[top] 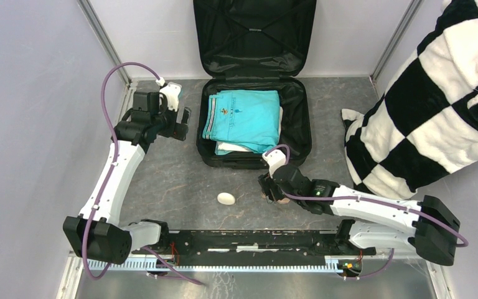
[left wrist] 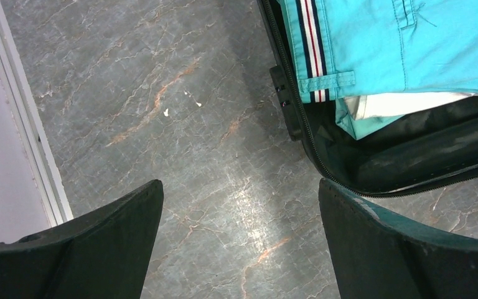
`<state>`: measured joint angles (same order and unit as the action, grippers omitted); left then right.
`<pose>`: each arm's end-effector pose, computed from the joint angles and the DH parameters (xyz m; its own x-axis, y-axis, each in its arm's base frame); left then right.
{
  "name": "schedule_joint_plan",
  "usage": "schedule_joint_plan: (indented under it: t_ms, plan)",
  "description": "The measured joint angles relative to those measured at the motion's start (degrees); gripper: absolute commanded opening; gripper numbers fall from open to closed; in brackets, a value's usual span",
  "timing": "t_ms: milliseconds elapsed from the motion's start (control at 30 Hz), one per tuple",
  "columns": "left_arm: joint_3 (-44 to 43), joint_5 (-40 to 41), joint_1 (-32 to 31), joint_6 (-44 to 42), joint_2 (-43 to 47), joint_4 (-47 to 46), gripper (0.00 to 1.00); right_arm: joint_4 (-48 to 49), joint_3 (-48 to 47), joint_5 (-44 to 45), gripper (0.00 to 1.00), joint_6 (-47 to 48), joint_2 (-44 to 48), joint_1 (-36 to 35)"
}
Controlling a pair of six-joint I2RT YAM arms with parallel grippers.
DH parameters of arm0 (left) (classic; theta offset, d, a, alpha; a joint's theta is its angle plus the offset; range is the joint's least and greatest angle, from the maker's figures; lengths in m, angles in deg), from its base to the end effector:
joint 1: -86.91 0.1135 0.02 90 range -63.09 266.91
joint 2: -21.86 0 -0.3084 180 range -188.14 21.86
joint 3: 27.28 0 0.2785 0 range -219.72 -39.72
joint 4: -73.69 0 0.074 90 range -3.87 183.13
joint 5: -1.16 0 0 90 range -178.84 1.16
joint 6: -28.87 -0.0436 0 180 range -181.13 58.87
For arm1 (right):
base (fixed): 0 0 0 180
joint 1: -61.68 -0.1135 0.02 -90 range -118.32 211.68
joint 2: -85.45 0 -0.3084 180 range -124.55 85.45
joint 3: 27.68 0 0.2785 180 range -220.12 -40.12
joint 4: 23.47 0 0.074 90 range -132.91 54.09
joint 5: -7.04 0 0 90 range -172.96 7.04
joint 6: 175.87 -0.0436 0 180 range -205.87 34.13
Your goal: Pack the luggage
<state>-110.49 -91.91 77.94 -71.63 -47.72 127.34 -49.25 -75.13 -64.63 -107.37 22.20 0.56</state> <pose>0.2694 -0.0449 0.3926 -0.5888 0.2772 -0.7593 0.3087 0.9453 0.1057 0.1257 0.1996 0.2365 -0.5612 -0.2972 -0.7725 -0.5502 0.8312 0.0800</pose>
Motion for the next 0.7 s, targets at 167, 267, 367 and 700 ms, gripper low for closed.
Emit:
schedule_joint_plan:
  t_ms: [167,267,367,700]
  plan:
    - [0.4,0.0,0.0,0.0,0.0,-0.1,1.00,2.2,0.0,-0.3,0.31,0.8,-3.8,0.0]
    - [0.7,0.0,0.0,0.0,0.0,-0.2,1.00,2.3,-0.4,-0.1,0.18,1.3,-4.3,0.0]
    - [1.0,0.1,0.0,-0.1,0.0,-0.2,1.00,-0.3,-2.1,0.2,0.11,1.6,-4.3,0.0]
    - [1.2,0.0,0.0,-0.3,0.0,-0.2,1.00,-15.6,-37.6,-1.0,0.03,5.4,-8.6,17.6]
